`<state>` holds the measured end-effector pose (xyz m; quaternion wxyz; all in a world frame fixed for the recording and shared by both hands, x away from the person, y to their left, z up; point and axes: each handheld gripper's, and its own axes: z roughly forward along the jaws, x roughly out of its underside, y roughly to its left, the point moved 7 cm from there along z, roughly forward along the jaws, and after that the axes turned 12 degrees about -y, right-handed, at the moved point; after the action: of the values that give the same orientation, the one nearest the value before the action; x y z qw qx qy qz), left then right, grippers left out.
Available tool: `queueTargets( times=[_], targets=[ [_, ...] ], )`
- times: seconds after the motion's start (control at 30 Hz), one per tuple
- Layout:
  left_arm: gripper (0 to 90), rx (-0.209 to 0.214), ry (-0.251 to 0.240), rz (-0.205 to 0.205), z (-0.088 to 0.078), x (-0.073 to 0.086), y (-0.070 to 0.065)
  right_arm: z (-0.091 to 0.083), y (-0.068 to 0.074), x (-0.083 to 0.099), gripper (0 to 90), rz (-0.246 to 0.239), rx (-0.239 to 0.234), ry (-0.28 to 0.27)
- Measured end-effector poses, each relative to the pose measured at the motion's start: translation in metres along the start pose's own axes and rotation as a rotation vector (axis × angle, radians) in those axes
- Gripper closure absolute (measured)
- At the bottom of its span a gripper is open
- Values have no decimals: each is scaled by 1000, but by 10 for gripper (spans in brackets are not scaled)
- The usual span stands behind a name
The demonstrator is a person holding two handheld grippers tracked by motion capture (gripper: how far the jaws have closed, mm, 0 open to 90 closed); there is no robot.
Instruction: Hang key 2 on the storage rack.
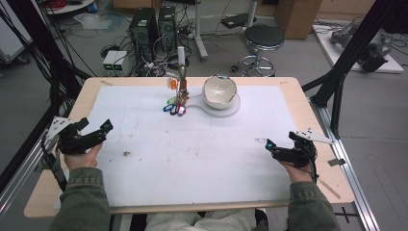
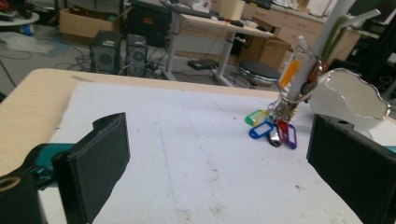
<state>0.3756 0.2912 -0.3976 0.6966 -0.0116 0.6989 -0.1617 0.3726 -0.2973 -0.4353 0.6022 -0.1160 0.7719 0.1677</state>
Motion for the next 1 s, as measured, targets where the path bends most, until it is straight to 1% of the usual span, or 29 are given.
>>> queueTargets(
  times=[0.07, 0.17, 0.2, 0.33, 0.43, 0.5, 0.6, 0.87, 1.0],
  targets=[
    [47, -22, -13, 9, -5, -1, 4, 0, 0, 0, 6, 2, 1, 1],
    [45, -40, -11, 17, -9, 1, 9, 0, -1, 0, 6, 0, 2, -4],
    [42, -45, -10, 20, -10, 1, 9, 0, -1, -1, 6, 6, 4, -7],
    [16, -64, -20, 34, -13, 0, 10, -1, -1, -1, 6, 6, 9, -9],
    [16, -85, -28, 76, -16, 0, 9, -2, -2, -1, 6, -4, 16, -17],
    [16, -102, -48, 100, -18, -1, 10, -2, -2, -1, 6, 1, 18, -21],
    [16, -111, -58, 118, -19, -2, 12, -3, -3, -1, 6, -9, 29, -34],
    [16, -115, -63, 79, -20, -1, 20, -2, -3, 0, 6, -22, 36, -38],
    [16, -110, -61, 80, -22, 0, 20, -2, -2, -1, 6, -20, 39, -44]
  ],
)
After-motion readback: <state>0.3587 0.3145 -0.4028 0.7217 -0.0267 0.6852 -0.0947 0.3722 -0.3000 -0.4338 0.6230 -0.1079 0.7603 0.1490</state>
